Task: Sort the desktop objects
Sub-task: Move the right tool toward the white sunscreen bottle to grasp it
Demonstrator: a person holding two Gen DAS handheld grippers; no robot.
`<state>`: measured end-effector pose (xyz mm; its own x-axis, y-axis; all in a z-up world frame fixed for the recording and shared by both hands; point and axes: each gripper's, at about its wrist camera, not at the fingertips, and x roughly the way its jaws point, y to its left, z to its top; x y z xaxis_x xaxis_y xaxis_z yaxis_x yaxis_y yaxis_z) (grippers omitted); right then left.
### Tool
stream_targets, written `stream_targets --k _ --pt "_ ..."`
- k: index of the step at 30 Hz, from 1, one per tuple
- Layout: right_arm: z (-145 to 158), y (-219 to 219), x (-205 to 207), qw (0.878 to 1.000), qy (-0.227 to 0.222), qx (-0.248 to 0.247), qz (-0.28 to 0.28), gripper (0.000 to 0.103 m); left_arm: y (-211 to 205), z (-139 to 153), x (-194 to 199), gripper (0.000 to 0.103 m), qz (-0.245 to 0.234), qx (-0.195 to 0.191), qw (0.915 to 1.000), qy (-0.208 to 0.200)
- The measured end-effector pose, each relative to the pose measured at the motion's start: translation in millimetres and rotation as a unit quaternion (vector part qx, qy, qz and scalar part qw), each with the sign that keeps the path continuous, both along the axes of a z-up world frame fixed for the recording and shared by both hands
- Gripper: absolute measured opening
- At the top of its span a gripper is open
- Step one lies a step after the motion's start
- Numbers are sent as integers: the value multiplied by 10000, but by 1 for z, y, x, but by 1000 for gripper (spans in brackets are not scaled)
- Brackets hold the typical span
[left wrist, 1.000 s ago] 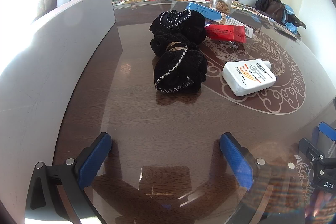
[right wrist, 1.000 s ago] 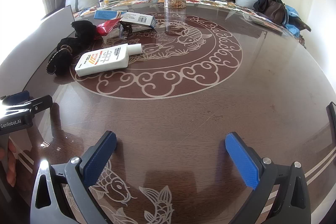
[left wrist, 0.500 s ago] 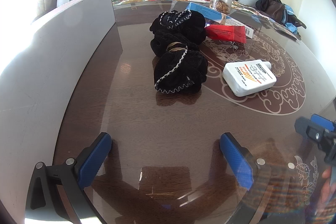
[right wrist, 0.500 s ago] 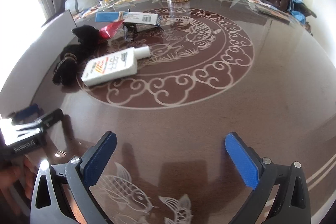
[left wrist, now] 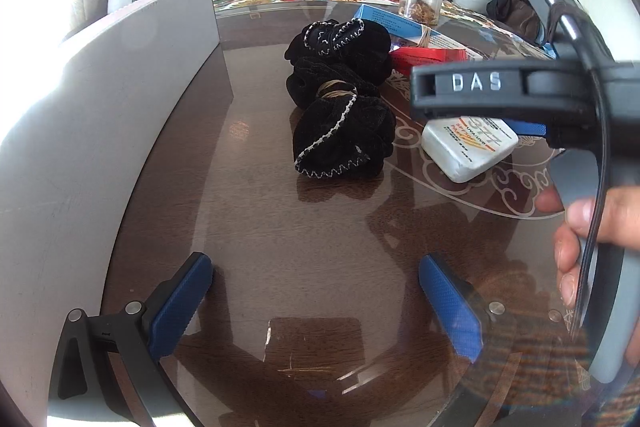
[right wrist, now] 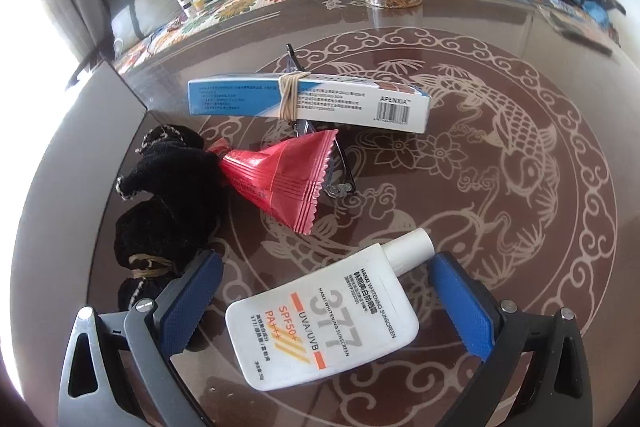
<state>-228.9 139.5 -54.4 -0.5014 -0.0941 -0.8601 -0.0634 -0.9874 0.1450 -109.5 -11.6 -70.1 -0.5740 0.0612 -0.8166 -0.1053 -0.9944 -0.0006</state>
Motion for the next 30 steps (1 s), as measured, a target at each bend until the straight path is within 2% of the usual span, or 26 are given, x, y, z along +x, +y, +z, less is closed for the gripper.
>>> stream_targets --k 4,7,14,18,22,24,26,28,29,30 --pt "-8 -13 19 9939 231 833 688 97 0 1 0 103 -1 2 10000 3" --pt "-9 7 39 9930 417 778 789 97 0 1 -1 103 0 2 10000 3" --pt "-8 51 75 9915 421 759 970 97 0 1 -1 103 2 -1 10000 6" --pt "-4 64 80 9964 429 339 653 97 0 1 -1 103 1 -2 10000 6" --pt "-2 50 62 9976 371 264 530 98 0 0 -1 103 -2 1 10000 6" --pt "-5 39 49 9969 335 500 512 103 0 1 -1 103 -3 0 10000 7" --pt "-9 28 43 9944 333 829 566 103 0 1 -1 103 -1 1 10000 8" --pt "-11 26 42 9938 425 804 646 103 0 0 -1 103 -1 0 10000 7" --pt "-11 27 44 9935 447 785 695 102 0 0 -1 103 0 1 10000 8" --pt "-11 28 47 9930 498 794 724 96 0 0 -1 103 -1 1 10000 9"
